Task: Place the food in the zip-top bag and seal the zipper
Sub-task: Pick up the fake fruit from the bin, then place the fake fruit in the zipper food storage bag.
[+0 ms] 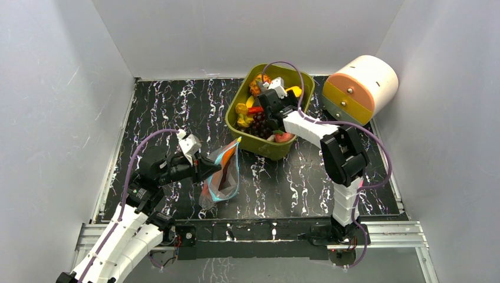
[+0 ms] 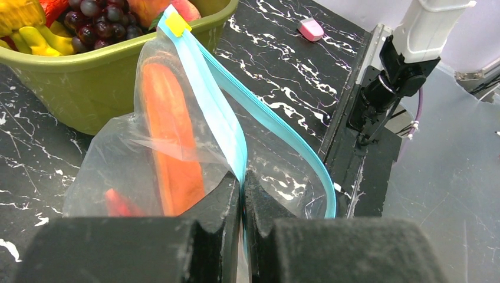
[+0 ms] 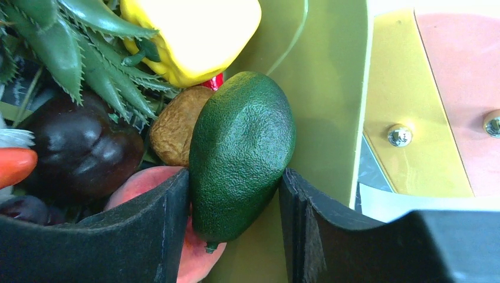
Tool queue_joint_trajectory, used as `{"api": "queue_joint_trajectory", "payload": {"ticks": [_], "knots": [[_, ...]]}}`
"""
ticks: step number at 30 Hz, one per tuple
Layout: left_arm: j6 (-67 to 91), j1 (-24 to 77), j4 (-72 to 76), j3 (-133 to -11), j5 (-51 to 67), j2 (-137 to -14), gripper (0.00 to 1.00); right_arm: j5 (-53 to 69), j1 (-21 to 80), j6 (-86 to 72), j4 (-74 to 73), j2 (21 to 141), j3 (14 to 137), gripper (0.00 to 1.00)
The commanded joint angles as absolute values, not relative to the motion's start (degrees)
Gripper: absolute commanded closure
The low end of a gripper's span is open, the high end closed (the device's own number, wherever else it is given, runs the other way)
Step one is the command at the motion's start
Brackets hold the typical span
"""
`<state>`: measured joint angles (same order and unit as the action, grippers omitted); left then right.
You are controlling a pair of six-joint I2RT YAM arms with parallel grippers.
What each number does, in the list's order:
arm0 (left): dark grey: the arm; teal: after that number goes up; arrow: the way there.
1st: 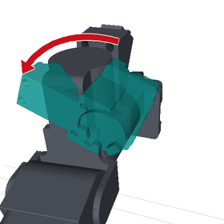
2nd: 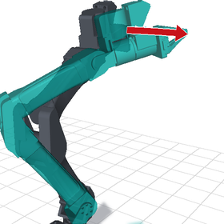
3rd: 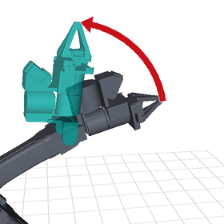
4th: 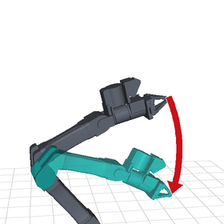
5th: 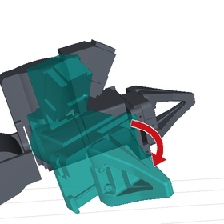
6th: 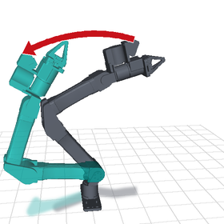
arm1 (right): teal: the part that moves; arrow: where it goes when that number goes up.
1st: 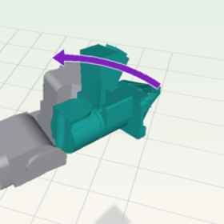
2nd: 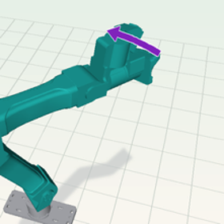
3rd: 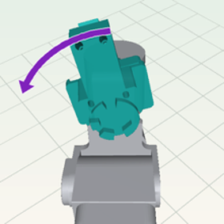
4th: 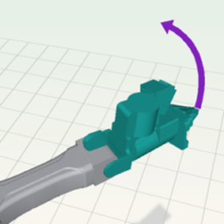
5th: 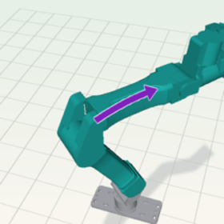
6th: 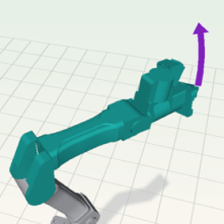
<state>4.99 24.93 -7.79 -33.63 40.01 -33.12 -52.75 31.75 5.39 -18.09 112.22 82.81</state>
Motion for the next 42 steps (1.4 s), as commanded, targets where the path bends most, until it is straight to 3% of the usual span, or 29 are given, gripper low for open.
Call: {"api": "queue_joint_trajectory", "payload": {"ticks": [1, 11, 25, 37, 42], "knots": [[3.78, 24.79, -7.55, -33.53, 38.88, -32.45, 0.97, -50.87, 32.02, 1.93, -18.26, 105.59, 84.02, 0.67], [6.67, 24.79, -6.77, -33.29, 34.82, -31.64, 0.98, -39.87, 33.03, -7.21, -27.2, 95.32, 83.62, 0.7], [7.17, 24.79, -10.89, -40.82, 30.59, -34.35, 1.0, -11.51, 33.32, -15.54, -28.9, 70.42, 69.34, 0.72], [7.55, 24.79, -13.34, -46.9, 26.92, -37.98, 1.0, 19.34, 33.74, -27.78, -22.91, 58.03, 63.47, 0.73], [9.7, 24.78, -13.34, -47.6, 26.96, -39.59, 1.0, 23.14, 36.64, -37.56, -14.14, 55.89, 59.12, 0.75]]}}
